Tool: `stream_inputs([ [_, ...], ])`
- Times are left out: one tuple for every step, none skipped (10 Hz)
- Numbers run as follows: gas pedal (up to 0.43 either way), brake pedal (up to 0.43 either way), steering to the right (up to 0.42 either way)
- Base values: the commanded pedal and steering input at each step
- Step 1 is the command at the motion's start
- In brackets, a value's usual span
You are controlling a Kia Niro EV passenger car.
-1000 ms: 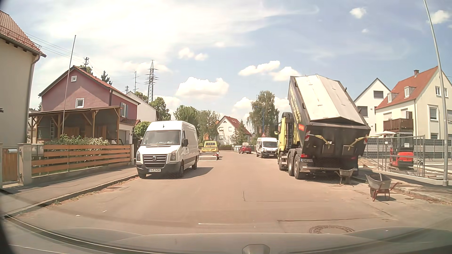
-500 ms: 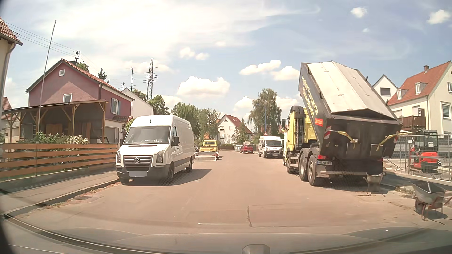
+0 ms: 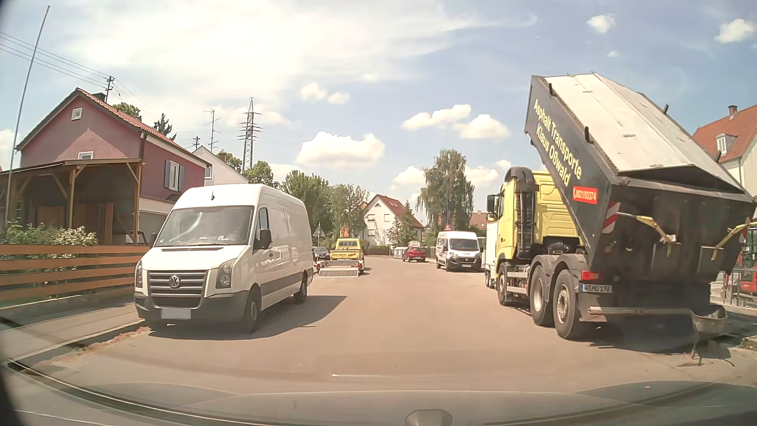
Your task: Follow the waypoints while adhering to traffic rules and regulations
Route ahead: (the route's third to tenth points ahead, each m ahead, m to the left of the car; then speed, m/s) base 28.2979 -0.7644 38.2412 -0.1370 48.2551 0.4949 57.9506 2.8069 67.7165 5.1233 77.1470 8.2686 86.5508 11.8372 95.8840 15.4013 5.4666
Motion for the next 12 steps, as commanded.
stream_inputs([
  [0.209,0.0,0.008],
  [0.209,0.0,0.012],
  [0.209,0.0,0.017],
  [0.197,0.0,0.022],
  [0.189,0.0,0.022],
  [0.189,0.0,0.014],
  [0.189,0.0,0.008],
  [0.189,0.0,0.008],
  [0.189,0.0,0.008],
  [0.189,0.0,0.007],
  [0.189,0.0,0.007],
  [0.189,0.0,0.006],
])
